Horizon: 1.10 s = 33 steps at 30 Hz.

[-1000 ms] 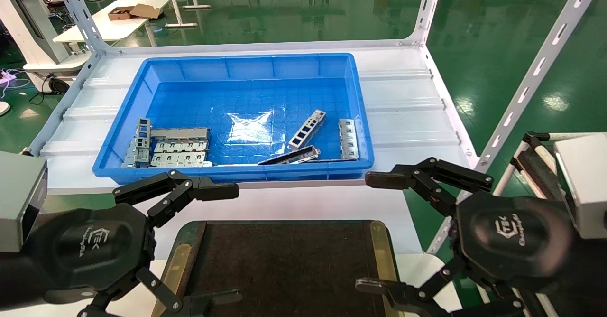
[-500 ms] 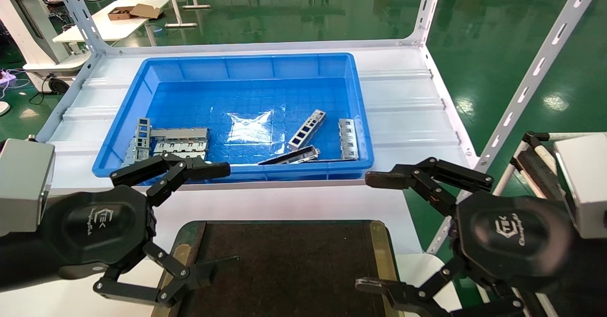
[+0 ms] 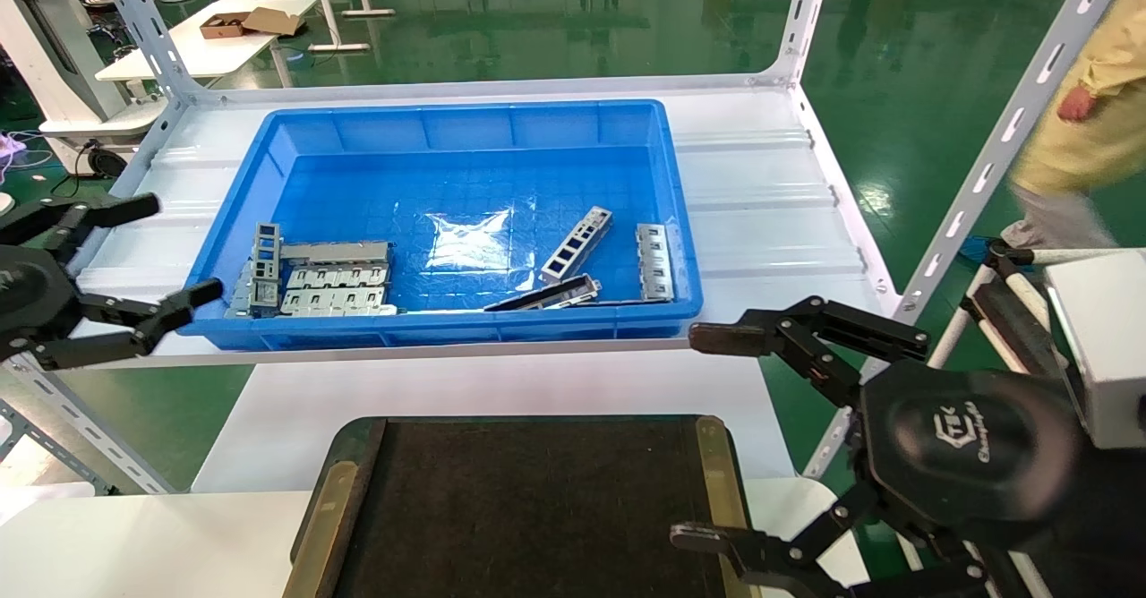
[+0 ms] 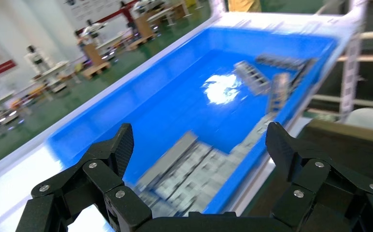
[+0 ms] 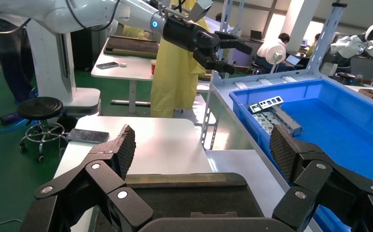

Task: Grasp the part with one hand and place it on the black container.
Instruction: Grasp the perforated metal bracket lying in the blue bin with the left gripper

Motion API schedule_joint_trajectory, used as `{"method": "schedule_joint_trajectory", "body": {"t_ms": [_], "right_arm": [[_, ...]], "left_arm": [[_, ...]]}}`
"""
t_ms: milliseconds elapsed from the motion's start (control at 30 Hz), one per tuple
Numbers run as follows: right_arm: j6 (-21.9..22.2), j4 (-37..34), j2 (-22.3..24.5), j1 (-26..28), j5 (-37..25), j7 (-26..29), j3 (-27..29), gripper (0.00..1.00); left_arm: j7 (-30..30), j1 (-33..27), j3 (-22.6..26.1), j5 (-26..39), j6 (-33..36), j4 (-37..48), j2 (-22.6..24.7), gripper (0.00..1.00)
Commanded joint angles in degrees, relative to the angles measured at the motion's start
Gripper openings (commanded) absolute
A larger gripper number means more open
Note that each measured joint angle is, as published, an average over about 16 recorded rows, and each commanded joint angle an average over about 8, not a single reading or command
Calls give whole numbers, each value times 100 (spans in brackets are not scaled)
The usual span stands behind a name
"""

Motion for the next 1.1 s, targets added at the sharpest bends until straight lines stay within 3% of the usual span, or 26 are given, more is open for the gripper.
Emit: {"method": "schedule_joint_trajectory", "body": {"t_ms": [33,1100], "right_arm": [[1,0,0,0,0,0,0,100],[0,-1,0,0,1,-1,0,100]], "left_arm": [[125,-186,55,59,172,57,84,100],[215,-176,24,79,36,462,42,100]]}}
